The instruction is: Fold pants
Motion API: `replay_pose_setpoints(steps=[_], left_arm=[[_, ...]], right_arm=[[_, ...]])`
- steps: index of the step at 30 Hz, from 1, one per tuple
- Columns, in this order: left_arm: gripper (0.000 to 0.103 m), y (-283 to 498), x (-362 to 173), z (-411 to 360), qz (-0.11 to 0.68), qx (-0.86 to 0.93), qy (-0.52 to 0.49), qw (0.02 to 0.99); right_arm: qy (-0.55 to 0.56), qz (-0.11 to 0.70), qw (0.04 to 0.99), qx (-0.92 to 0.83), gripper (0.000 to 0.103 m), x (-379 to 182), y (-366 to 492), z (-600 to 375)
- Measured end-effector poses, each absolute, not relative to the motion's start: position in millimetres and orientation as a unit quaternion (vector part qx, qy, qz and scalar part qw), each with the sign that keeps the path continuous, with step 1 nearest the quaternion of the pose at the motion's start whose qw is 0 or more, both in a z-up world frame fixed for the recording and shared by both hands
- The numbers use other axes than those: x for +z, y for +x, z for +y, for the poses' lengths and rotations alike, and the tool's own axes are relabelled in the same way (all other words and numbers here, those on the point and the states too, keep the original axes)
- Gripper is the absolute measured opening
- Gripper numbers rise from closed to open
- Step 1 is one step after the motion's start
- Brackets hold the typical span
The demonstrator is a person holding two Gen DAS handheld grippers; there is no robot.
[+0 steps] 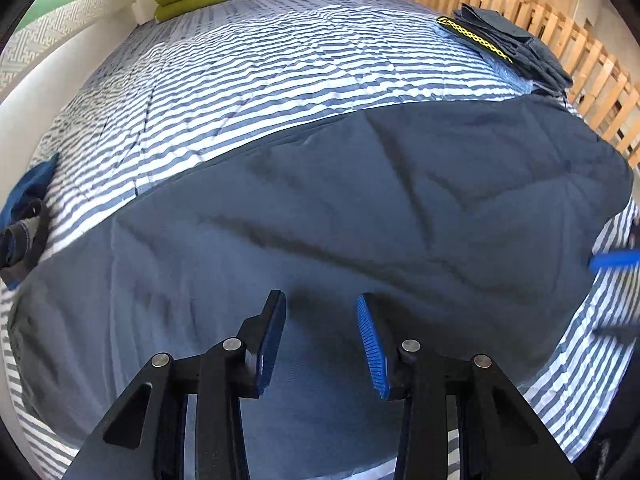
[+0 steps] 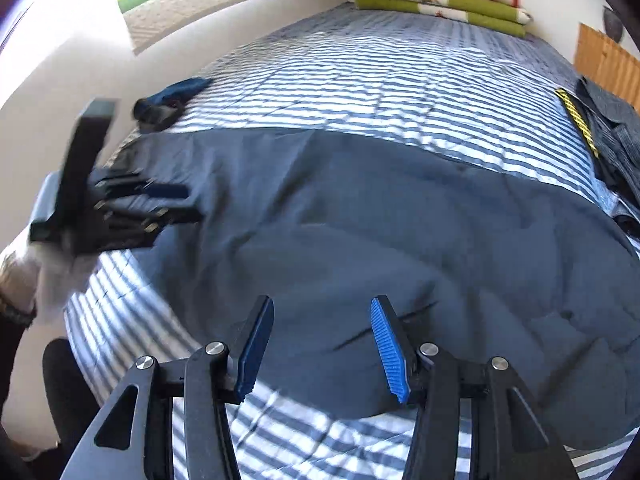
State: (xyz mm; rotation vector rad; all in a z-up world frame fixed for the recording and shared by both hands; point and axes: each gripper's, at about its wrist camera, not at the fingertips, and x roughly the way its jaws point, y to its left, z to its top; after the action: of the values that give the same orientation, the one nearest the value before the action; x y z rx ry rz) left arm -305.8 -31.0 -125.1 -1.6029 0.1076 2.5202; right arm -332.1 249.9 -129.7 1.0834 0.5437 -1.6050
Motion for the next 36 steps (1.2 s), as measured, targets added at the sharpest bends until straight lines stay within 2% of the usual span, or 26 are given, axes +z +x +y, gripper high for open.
replay_pose_setpoints(steps=[4, 7, 9, 10, 11, 16, 21, 25, 32, 36], left_arm=[[0.041, -283, -124, -32, 0.041, 0.843, -0.529, 0.086], [0.041, -265, -120, -34, 0.032, 0.846, -0.522, 0.1], [0.041, -247, -116, -34, 0.027, 0.849, -0.515, 0.109], [0.041, -238, -114, -33, 0.021, 0.851, -0.512, 0.113], [0.041, -230, -112, -32, 0.015, 0.851, -0.511, 0.117], [0.041, -197, -106, 0, 0.012, 0.847, -0.501, 0.177], [0.041, -213, -105, 29, 0.037, 0.852, -0.487, 0.19], [0.048, -241, -106, 45, -0.002, 0.851, -0.476, 0.224], [0.049, -275, -126, 88, -0.032, 0.842, -0.463, 0.274], [0.049, -288, -132, 112, -0.025, 0.837, -0.459, 0.296]], right_arm=[[0.4, 0.347, 0.566, -0.631, 0.047, -150, -273, 233], [0.378, 0.406, 0.559, -0.616, 0.047, -169, -252, 218], [0.378, 0.417, 0.548, -0.619, 0.031, -172, -254, 209], [0.387, 0.41, 0.545, -0.62, 0.011, -169, -260, 207], [0.402, 0.392, 0.548, -0.62, 0.003, -164, -268, 204], [0.432, 0.312, 0.56, -0.634, 0.001, -128, -302, 196], [0.457, 0.267, 0.566, -0.632, 0.001, -106, -330, 181], [0.456, 0.257, 0.567, -0.636, 0.001, -92, -339, 175], [0.447, 0.239, 0.579, -0.639, 0.001, -67, -360, 164], [0.46, 0.215, 0.579, -0.638, 0.001, -64, -384, 152]])
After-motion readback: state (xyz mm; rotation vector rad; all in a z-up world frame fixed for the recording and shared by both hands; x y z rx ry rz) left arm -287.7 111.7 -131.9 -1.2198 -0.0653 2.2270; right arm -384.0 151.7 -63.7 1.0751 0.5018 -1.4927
